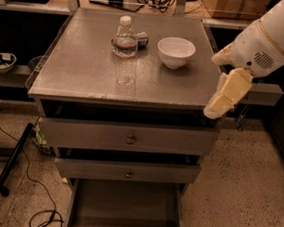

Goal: Place water bottle into bottom drawer

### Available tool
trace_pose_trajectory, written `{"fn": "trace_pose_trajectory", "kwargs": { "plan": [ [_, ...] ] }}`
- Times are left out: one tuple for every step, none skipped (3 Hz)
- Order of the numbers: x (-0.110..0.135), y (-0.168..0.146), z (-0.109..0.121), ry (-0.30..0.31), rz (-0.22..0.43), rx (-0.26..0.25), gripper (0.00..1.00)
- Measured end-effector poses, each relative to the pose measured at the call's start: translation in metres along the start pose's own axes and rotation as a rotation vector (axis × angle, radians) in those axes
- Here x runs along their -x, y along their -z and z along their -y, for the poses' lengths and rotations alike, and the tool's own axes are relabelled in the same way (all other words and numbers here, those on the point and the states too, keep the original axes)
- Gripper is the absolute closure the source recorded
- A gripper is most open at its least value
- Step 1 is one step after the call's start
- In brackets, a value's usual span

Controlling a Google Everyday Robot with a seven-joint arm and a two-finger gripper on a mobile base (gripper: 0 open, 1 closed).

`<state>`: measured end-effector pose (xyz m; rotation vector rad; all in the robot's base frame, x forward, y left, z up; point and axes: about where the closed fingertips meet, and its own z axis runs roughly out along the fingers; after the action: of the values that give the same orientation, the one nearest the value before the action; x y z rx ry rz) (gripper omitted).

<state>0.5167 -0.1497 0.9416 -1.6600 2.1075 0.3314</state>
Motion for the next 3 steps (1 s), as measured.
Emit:
{"fn": "trace_pose_trajectory", "kwargs": {
  "plan": [
    [0.018, -0.013, 0.008, -0.005, 0.046, 0.02, 0.0],
    [0.018, -0.013, 0.008, -0.005, 0.047, 0.02, 0.0],
    [0.043, -0.04, 0.023, -0.021, 0.103, 0.044, 0.0]
  ]
}}
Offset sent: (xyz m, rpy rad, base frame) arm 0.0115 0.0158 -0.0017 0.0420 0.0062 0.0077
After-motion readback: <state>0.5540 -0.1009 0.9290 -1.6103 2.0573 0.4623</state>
